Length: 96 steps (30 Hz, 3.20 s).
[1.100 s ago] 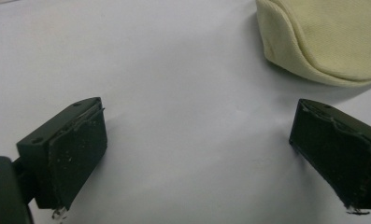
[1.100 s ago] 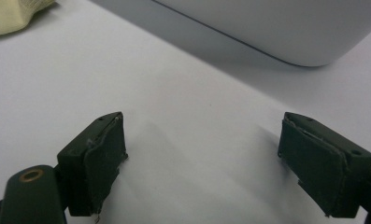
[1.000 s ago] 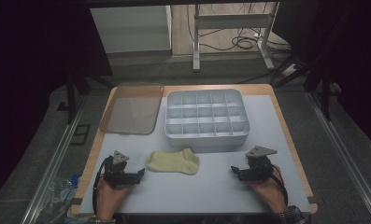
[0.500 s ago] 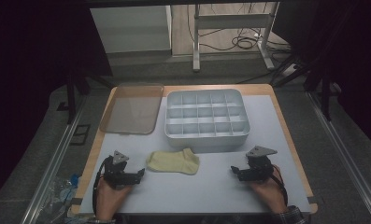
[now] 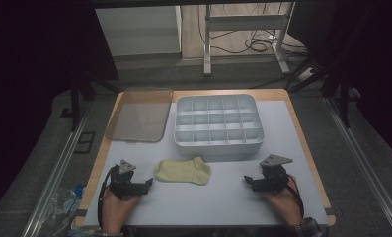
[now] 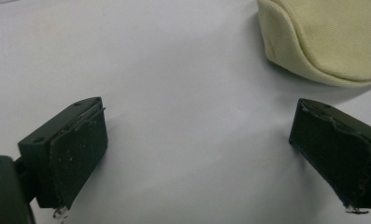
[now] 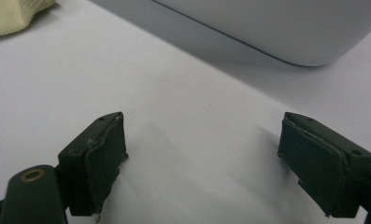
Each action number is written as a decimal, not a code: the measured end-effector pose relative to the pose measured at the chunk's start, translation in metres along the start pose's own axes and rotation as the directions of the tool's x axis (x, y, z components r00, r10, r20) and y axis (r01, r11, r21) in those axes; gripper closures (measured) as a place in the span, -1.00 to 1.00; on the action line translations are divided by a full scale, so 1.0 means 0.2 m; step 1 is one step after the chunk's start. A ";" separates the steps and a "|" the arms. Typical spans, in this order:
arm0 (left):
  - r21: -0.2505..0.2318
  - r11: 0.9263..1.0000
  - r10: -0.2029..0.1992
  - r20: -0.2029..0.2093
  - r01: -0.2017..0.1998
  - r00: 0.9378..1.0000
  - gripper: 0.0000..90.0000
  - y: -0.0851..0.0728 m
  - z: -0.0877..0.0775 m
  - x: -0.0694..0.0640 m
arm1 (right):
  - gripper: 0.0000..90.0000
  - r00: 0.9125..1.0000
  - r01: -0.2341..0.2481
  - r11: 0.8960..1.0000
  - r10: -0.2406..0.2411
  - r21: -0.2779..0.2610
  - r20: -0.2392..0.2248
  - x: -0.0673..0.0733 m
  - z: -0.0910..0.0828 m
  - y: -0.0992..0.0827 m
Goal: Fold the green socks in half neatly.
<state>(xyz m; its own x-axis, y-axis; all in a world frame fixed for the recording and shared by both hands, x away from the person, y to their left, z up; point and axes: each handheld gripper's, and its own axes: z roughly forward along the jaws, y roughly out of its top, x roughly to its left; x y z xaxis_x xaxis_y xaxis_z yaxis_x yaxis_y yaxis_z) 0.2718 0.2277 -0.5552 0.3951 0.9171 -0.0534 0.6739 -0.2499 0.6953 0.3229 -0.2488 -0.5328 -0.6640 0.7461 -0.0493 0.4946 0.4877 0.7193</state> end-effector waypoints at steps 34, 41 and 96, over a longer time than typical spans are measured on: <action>-0.025 0.999 0.023 0.057 -0.022 0.998 -0.67 0.09 -0.05 -0.05 | -0.38 1.000 -0.007 1.000 0.007 -0.019 -0.017 0.05 -0.04 0.05; -0.047 0.998 0.033 0.083 -0.029 0.996 -0.41 0.15 -0.06 -0.07 | -0.10 0.997 -0.001 1.000 -0.001 -0.024 -0.083 0.09 0.00 0.10; -0.017 1.000 0.028 0.118 -0.026 0.993 0.38 0.21 0.07 -0.08 | 0.40 0.955 0.144 0.989 -0.149 -0.038 -0.258 0.39 0.33 0.45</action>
<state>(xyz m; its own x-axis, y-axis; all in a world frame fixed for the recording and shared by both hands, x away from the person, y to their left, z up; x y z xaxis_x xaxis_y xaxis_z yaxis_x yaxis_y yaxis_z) 0.3019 0.1991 -0.5352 0.4849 0.8665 -0.1186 0.6528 -0.2683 0.7085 0.3522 -0.1162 -0.5184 -0.8523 0.5226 0.0243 0.3722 0.5730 0.7302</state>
